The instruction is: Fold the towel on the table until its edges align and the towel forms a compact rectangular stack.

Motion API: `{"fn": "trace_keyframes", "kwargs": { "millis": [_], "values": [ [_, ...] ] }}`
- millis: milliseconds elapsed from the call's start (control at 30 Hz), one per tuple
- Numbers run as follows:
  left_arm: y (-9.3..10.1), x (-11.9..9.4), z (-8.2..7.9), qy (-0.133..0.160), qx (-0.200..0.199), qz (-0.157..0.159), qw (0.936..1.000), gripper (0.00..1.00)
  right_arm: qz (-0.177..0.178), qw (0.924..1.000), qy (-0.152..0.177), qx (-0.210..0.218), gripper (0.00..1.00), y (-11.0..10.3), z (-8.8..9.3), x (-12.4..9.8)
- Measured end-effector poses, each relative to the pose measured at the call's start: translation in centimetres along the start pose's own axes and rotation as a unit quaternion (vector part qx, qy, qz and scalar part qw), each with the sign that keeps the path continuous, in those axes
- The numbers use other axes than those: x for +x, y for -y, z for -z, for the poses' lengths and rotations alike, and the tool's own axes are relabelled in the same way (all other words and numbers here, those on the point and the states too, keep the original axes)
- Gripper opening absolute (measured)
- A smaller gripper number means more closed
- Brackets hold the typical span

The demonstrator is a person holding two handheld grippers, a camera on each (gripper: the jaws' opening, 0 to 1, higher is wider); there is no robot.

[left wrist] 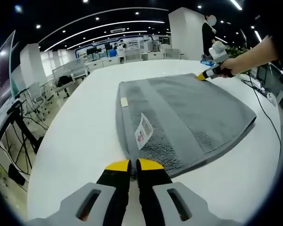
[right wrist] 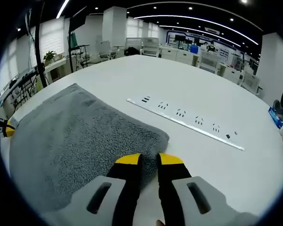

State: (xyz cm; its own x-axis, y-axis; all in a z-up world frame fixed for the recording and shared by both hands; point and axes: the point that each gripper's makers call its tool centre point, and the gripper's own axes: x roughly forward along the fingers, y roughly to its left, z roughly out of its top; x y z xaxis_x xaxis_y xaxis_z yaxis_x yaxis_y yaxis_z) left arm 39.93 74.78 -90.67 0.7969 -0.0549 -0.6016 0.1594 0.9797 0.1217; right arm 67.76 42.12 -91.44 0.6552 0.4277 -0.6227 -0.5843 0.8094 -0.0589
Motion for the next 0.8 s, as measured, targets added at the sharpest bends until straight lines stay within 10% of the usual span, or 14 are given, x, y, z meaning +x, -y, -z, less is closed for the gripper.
{"fn": "trace_keyframes", "kwargs": {
  "millis": [800],
  "values": [
    [10.3, -2.2, 0.8, -0.035, 0.054, 0.055, 0.9964, 0.05, 0.018, 0.9996, -0.014, 0.015, 0.12, 5.7, 5.4, -6.2]
  ]
}}
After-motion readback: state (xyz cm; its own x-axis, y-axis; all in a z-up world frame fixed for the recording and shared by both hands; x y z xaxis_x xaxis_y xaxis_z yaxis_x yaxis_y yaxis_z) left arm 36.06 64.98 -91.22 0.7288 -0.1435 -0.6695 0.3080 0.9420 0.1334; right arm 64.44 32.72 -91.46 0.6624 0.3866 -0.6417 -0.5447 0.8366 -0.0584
